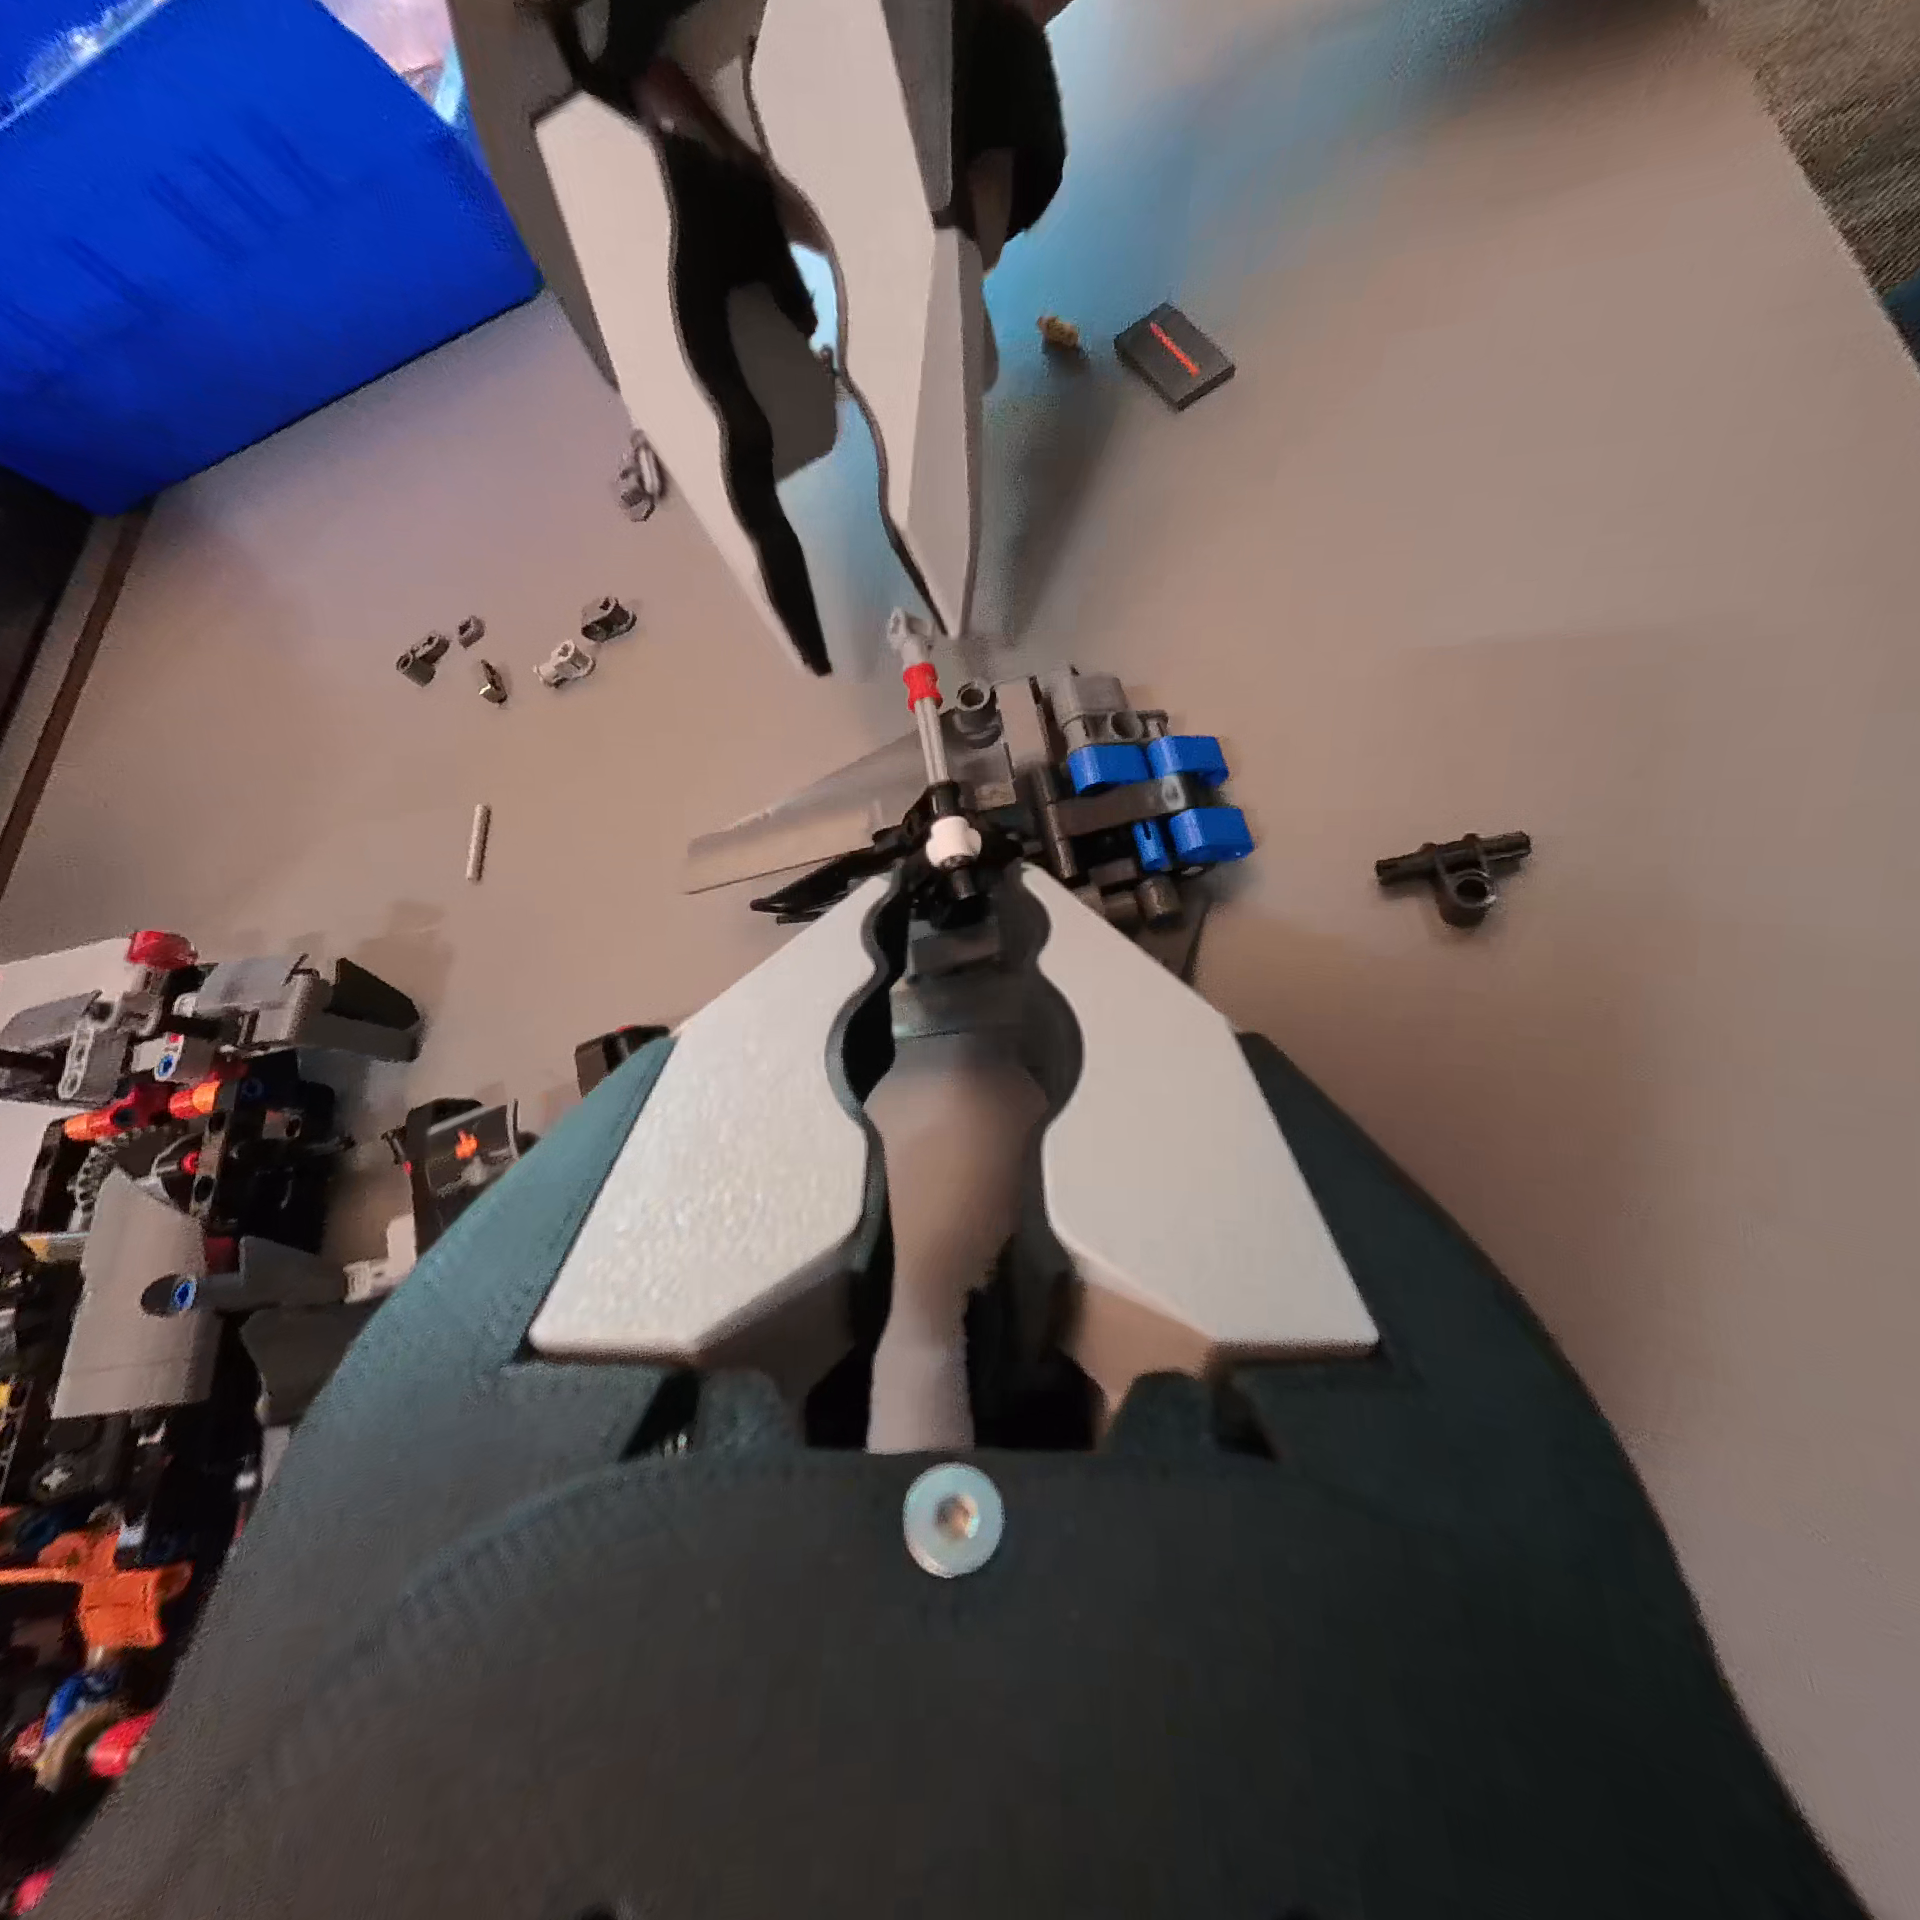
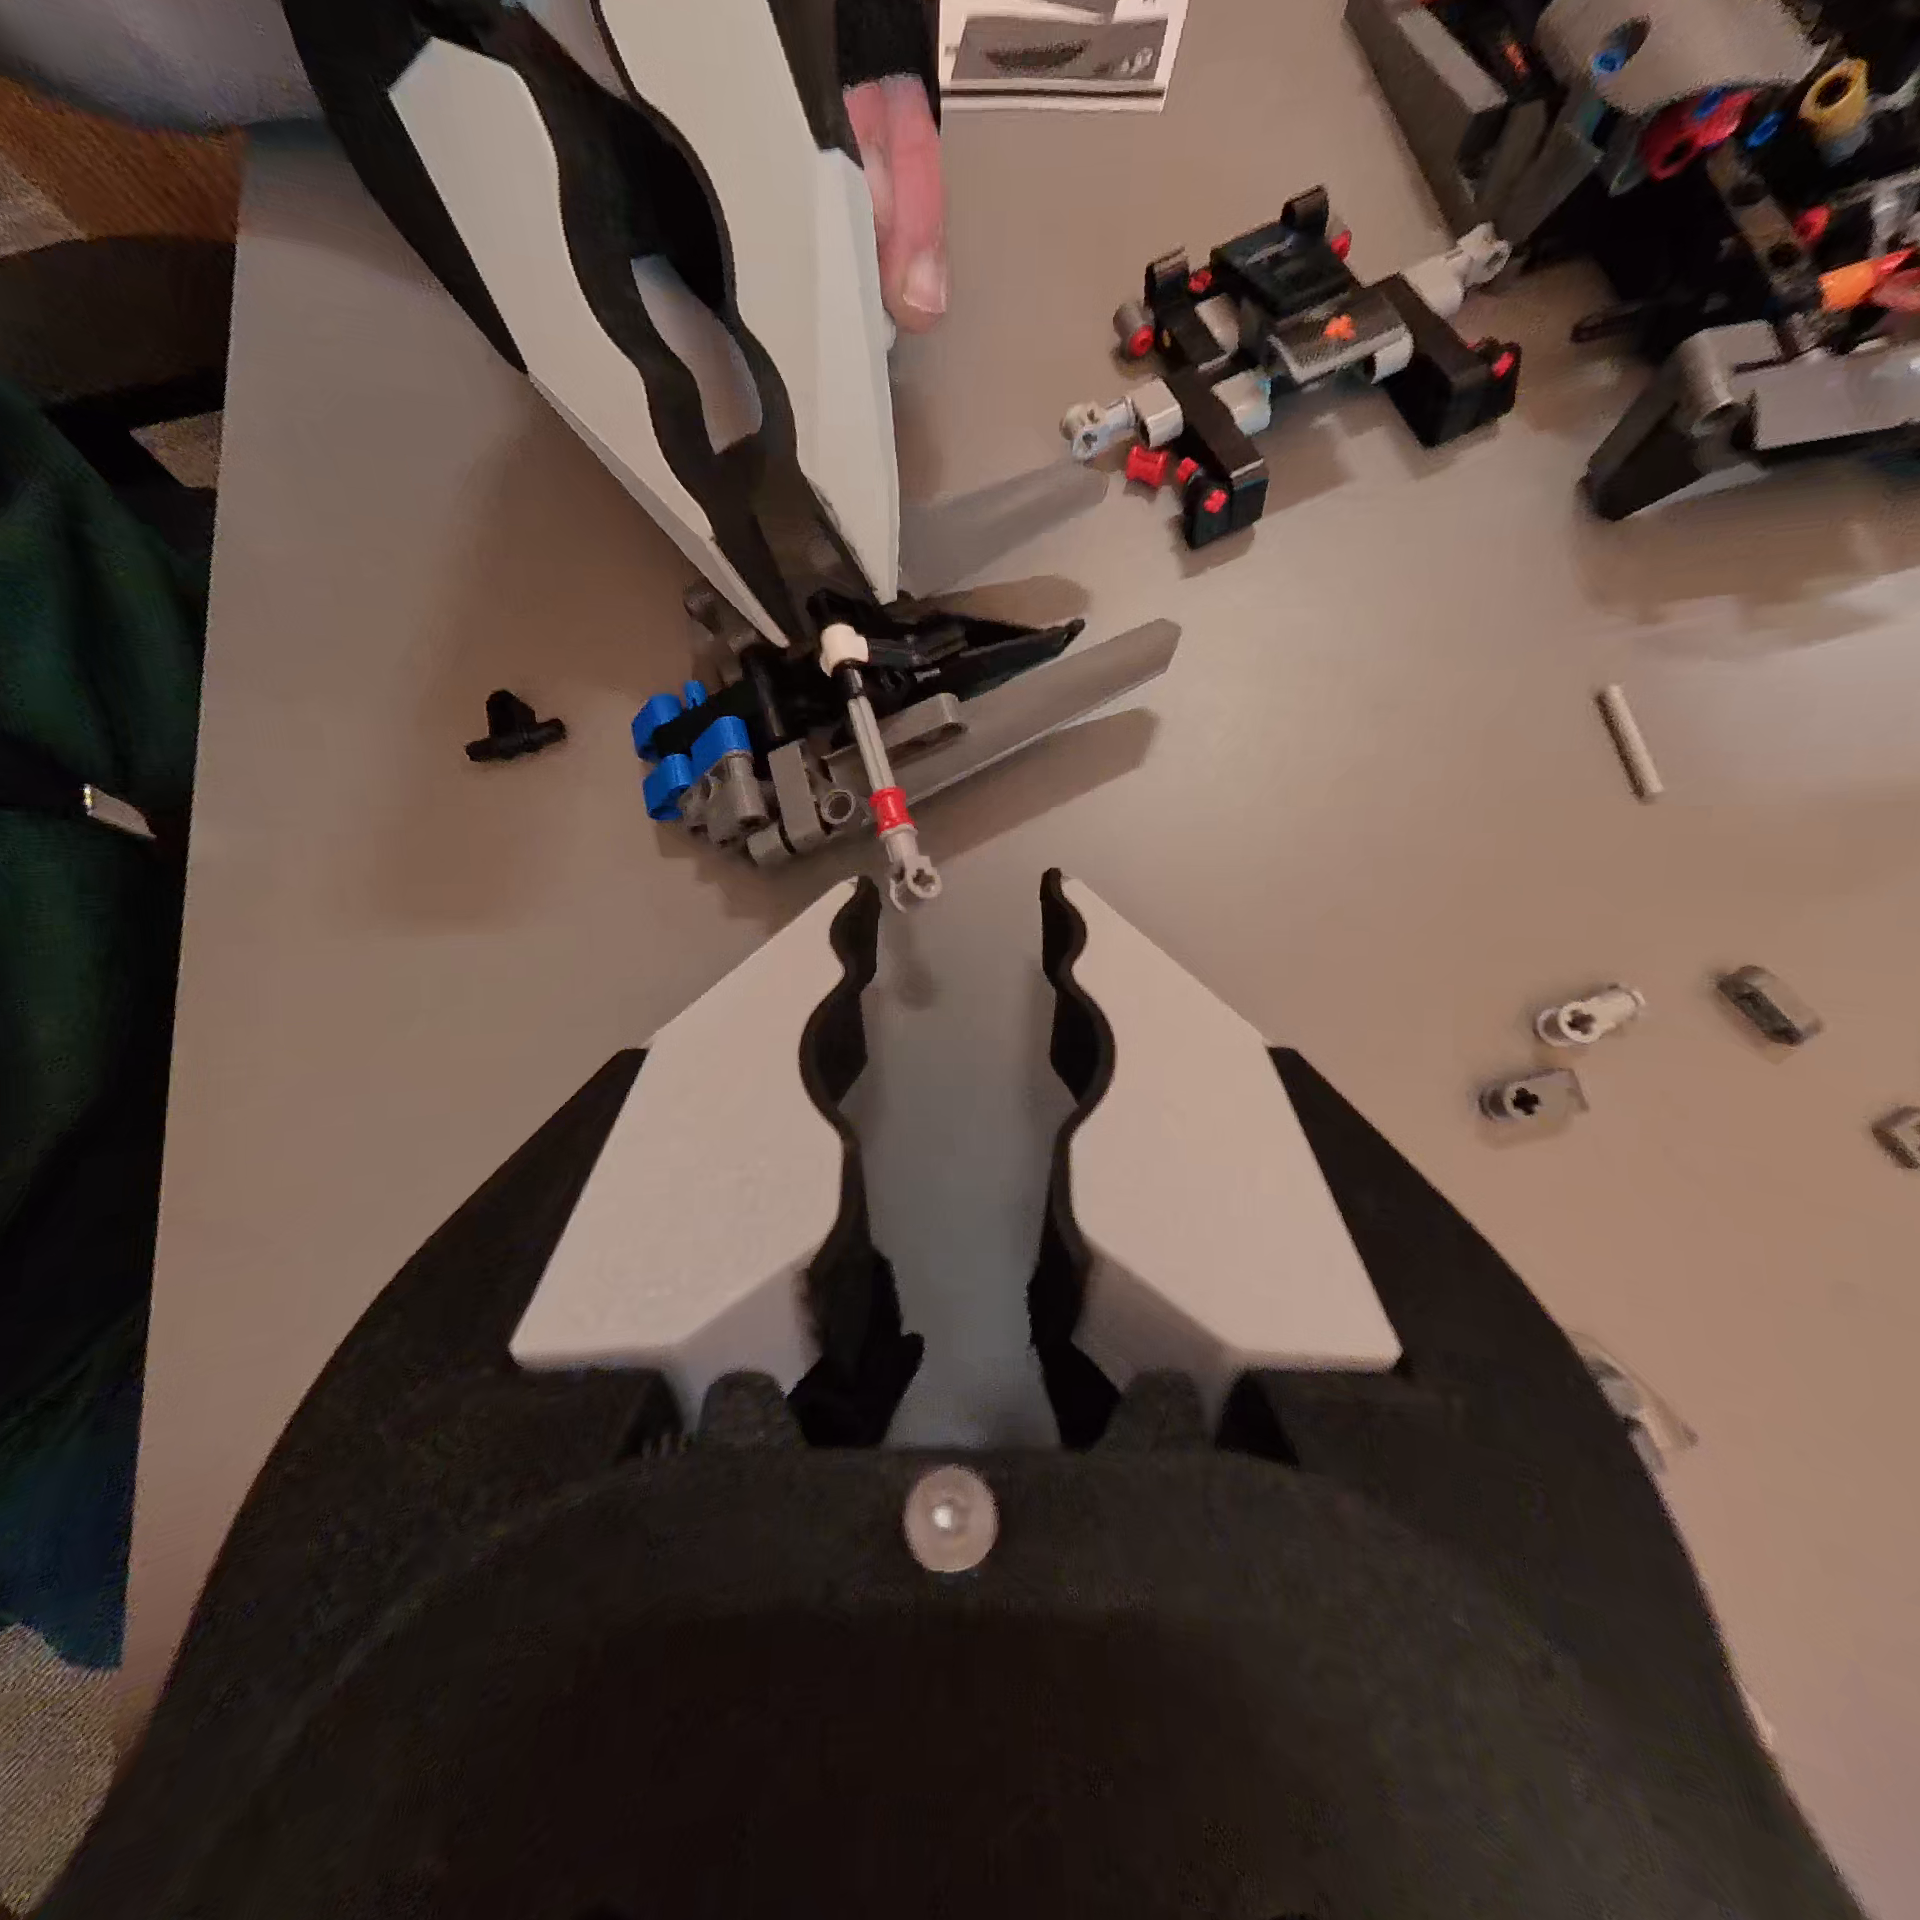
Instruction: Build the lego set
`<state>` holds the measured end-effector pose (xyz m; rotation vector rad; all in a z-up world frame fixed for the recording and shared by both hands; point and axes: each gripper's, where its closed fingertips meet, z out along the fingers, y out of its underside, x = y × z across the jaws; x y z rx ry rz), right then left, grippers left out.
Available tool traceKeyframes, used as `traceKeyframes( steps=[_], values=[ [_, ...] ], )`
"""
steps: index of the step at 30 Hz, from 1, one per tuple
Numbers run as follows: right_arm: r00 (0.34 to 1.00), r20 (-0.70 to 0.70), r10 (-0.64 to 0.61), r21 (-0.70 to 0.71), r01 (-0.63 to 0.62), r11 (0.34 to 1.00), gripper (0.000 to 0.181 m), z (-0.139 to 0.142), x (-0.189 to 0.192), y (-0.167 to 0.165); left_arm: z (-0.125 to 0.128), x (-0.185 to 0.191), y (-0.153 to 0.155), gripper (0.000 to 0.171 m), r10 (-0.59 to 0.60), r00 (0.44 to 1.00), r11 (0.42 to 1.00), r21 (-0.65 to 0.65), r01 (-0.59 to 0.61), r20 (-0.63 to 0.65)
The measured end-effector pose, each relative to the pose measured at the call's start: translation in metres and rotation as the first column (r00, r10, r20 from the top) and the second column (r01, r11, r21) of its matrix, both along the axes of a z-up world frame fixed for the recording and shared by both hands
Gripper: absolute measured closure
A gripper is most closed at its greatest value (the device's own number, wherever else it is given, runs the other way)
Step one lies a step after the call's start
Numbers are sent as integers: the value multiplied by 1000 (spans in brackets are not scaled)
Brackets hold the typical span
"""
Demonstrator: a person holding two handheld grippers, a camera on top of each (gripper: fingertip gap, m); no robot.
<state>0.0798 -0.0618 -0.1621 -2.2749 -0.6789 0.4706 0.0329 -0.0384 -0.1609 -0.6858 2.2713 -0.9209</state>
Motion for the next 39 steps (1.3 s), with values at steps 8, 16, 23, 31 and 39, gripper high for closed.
traceKeyframes(
  steps=[8,16,23,31,39],
  values=[
    [993,-13,-119,-52,118,992,159,9,-9,-1,-3,-9,7,152,16,999,1000,-15,-17,-52],
    [956,-105,-273,-36,270,962,141,17,-13,12,-6,-10,9,156,22,997,999,-24,-23,-68],
    [968,119,-222,28,220,975,169,18,-30,18,-8,-8,5,159,23,998,1000,-17,-24,-64],
    [961,224,-161,-52,177,983,171,-1,-38,24,-8,-4,6,165,41,998,999,-26,-42,-49],
    [965,245,-90,-94,116,989,173,-2,-35,22,-9,-1,2,166,44,999,999,16,-43,-14]
  ],
)
